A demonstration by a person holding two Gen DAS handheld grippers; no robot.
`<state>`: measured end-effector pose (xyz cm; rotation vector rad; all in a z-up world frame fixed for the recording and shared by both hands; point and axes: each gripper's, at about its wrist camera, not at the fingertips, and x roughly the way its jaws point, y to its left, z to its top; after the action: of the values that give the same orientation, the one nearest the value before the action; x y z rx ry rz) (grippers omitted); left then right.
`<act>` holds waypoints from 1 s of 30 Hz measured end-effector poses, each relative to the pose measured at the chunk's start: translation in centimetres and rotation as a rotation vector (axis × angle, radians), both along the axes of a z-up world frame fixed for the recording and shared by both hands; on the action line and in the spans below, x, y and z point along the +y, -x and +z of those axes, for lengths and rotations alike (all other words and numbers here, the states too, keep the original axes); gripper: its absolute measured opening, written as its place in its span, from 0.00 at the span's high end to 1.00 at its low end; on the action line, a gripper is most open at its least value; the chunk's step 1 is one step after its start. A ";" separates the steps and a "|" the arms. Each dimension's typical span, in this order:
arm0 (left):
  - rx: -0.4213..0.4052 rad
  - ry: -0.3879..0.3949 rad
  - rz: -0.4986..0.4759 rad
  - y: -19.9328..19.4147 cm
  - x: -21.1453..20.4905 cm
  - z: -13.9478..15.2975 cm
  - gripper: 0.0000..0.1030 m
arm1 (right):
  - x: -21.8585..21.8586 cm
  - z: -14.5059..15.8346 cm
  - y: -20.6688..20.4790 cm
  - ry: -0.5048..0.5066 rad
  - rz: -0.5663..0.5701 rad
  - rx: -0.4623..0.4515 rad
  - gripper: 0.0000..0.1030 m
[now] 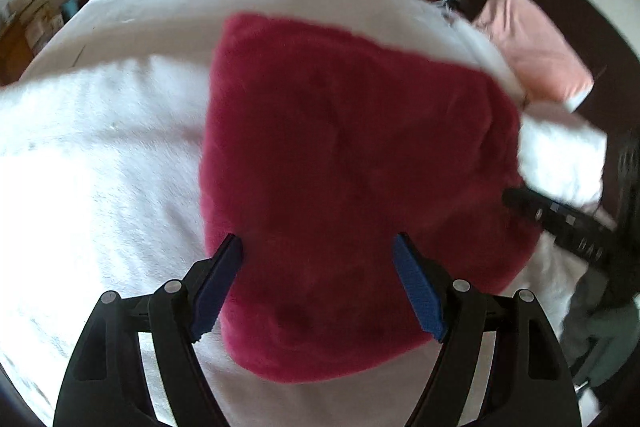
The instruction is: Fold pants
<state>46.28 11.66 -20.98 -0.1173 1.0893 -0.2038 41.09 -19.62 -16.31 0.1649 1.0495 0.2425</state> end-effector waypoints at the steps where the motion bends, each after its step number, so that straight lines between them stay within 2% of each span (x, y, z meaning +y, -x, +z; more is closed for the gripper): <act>1: 0.004 -0.020 -0.006 -0.2 -0.4 -0.5 0.25 | 0.2 -1.2 -0.1 0.003 0.000 0.005 0.44; 6: 0.018 -0.100 -0.042 -1.0 -1.2 -2.7 0.25 | 1.2 -3.0 -1.0 0.040 0.015 0.034 0.44; 10: 0.026 -0.125 -0.058 -1.3 -2.0 -3.1 0.24 | 1.4 -4.8 -1.2 0.060 0.005 0.061 0.44; 15: 0.041 -0.191 -0.107 -1.0 -3.3 -3.9 0.21 | 2.6 -5.2 -0.6 0.129 0.012 0.051 0.43; 19: 0.045 -0.179 -0.085 -0.7 -2.8 -2.3 0.22 | 3.2 -2.8 0.8 0.136 -0.025 -0.003 0.44; 21: 0.023 -0.179 -0.067 -0.3 -2.5 -0.9 0.22 | 3.0 -0.7 2.6 0.103 -0.049 -0.055 0.43; 25: -0.036 -0.192 -0.048 1.3 -2.0 2.0 0.22 | 3.2 1.8 6.7 0.104 -0.081 -0.115 0.43; 30: -0.119 -0.175 -0.058 5.0 -1.5 5.9 0.18 | 3.3 4.8 12.2 0.070 -0.123 -0.178 0.26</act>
<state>41.32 10.13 -15.03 0.0821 0.9879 -0.1643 28.92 -16.28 -11.47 0.1414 0.8668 0.1066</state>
